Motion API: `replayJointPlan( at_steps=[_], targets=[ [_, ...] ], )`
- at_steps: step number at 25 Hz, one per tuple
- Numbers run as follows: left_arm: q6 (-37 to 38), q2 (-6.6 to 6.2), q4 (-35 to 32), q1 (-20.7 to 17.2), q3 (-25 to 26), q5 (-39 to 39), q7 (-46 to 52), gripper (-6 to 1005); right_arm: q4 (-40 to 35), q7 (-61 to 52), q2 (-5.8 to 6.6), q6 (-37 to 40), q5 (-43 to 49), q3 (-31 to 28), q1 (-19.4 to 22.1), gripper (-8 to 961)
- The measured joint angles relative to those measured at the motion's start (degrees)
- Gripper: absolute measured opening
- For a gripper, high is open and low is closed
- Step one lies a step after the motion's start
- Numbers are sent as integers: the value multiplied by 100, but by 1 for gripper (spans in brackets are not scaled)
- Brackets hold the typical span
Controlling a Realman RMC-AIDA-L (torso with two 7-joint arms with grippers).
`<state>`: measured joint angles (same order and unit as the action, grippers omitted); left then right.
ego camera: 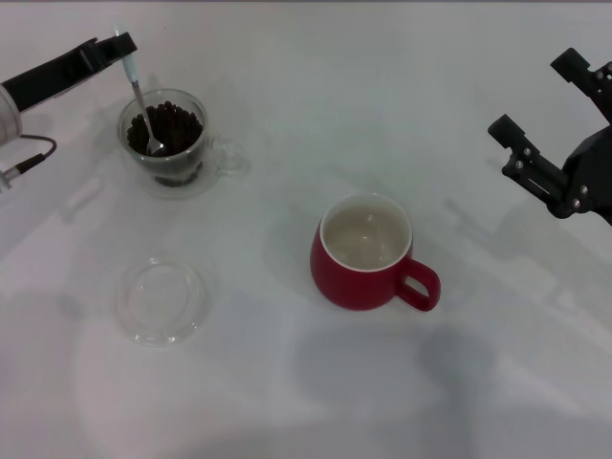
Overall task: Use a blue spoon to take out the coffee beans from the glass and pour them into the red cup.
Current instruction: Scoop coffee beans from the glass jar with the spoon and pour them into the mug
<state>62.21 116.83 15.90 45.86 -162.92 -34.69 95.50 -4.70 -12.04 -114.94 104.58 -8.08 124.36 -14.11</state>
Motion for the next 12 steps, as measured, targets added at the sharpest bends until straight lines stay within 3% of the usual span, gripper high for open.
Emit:
replayJointPlan(
  at_steps=[12],
  targets=[
    [33, -68, -290, -320, 21, -410, 736, 125, 69, 2, 16, 0, 0, 0, -14, 844]
  ],
)
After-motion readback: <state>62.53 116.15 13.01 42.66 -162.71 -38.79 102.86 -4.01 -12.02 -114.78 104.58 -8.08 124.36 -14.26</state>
